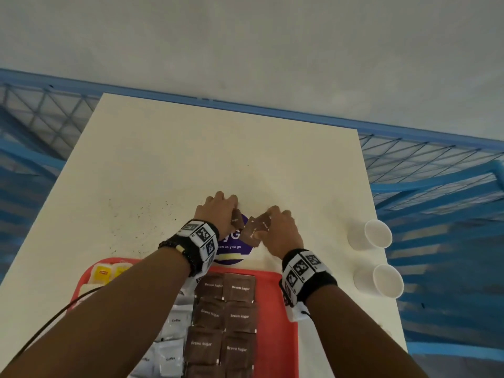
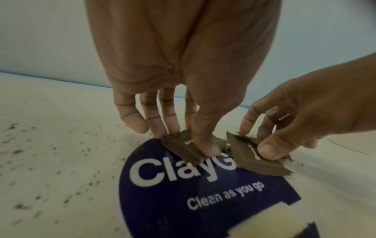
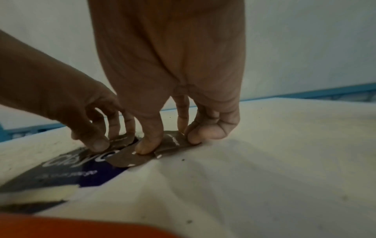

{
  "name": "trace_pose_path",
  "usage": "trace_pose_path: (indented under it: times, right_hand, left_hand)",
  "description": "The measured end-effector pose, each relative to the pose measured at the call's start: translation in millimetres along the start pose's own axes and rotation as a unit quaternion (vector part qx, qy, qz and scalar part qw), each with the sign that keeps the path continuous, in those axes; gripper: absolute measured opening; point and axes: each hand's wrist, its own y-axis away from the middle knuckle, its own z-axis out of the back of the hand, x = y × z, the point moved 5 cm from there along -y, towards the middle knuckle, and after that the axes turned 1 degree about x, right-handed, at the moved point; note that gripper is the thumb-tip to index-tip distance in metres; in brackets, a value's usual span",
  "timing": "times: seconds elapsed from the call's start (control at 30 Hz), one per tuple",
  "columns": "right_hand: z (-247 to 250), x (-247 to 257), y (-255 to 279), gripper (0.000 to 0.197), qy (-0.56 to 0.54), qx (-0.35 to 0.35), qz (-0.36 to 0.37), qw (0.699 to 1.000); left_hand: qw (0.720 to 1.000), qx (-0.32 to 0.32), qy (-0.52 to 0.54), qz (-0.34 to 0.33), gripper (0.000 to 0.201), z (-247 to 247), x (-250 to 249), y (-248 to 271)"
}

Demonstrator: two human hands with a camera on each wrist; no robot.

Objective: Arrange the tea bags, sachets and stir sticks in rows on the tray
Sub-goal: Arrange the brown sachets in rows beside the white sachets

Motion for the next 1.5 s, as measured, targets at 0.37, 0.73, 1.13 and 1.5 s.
trace_pose_path:
  times: [0.37,0.73,1.13,1.5]
  right_hand:
    - [9.7,-18.1,2.9,0.045,-0.058,-0.014,-0.041,0.997]
    - [10.1,15.3,25.6,0.02,-0.231,0.012,-0.009,0.973]
    - [-23.1,15.5,22.9,0.056,0.05,0.032,0.013,0.998]
    - [7.3,23.2,68.4,0.01,-0.076,-0.044,0.06,0.994]
  left_hand:
    - [0.996,0.028,0.084,0.031,0.023,0.3,26.9,7.1]
    - [0.766,0.058,0.628,0.125,0.032,13.5,44.8,66.8]
    - [0.626,0.128,0.762,0.104,0.027,-17.0,42.2,106.4]
    - [0.779,0.076,0.614,0.1,0.023,-17.9,88.3,187.3]
